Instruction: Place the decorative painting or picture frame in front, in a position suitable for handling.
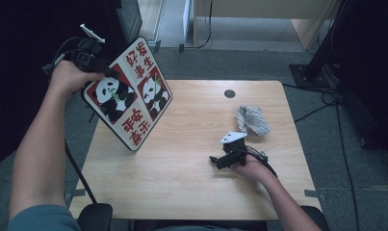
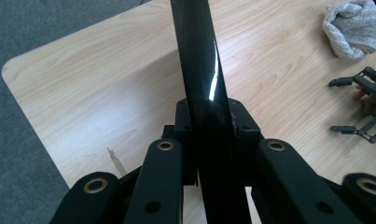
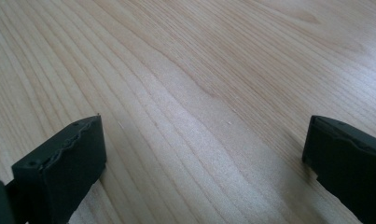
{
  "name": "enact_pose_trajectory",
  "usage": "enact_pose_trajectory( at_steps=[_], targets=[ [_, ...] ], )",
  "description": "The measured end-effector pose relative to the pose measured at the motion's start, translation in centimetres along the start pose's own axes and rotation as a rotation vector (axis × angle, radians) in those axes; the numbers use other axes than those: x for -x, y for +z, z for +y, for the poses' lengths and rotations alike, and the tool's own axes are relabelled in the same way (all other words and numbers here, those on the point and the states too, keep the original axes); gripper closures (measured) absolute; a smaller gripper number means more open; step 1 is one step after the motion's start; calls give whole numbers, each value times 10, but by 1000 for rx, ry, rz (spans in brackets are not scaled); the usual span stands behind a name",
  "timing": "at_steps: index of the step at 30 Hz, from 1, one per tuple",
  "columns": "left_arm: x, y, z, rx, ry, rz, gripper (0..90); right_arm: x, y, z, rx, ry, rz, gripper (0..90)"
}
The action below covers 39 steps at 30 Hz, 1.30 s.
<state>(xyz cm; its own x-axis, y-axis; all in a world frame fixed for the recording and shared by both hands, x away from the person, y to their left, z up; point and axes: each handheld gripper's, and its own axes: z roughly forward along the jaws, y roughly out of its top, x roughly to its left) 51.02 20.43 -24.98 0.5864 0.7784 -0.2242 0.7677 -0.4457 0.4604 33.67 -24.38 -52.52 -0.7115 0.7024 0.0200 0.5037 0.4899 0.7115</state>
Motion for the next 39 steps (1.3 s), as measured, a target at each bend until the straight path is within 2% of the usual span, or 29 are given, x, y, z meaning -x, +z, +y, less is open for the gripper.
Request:
enact_pose_trajectory(
  at_steps=[3,12,13,15,16,19,20,21,24,30,32,34,39],
  targets=[
    [2,-1,1,-11,-24,2,791,0,0,0,0,0,0,0],
    [24,-5,4,-38,-9,8,816,0,0,0,-1,0,2,0],
    [27,-6,4,-39,1,6,816,0,0,0,-1,0,2,0],
    [40,-11,5,-46,38,14,816,0,0,0,-2,0,3,0],
    [40,-11,5,-46,38,14,816,0,0,0,-2,0,3,0],
    [52,-18,3,-43,47,-6,815,0,-1,0,-1,-1,5,0],
    [60,-21,0,-40,63,-22,815,1,-1,-1,0,-7,6,0],
    [60,-21,0,-40,63,-22,815,1,-2,-2,0,-4,5,0],
    [73,-21,-3,-38,78,-30,815,2,-2,-2,0,-4,6,0],
    [96,-17,-11,-32,79,-54,815,4,-5,-4,-1,-3,3,0],
    [104,-16,-13,-34,93,-60,815,4,-5,-4,-1,-3,4,0],
    [113,-13,-16,-46,114,-72,814,4,-5,-4,0,-3,4,0],
    [130,-3,-20,-79,129,-102,815,4,-5,-4,-1,-3,4,0]
  ],
)
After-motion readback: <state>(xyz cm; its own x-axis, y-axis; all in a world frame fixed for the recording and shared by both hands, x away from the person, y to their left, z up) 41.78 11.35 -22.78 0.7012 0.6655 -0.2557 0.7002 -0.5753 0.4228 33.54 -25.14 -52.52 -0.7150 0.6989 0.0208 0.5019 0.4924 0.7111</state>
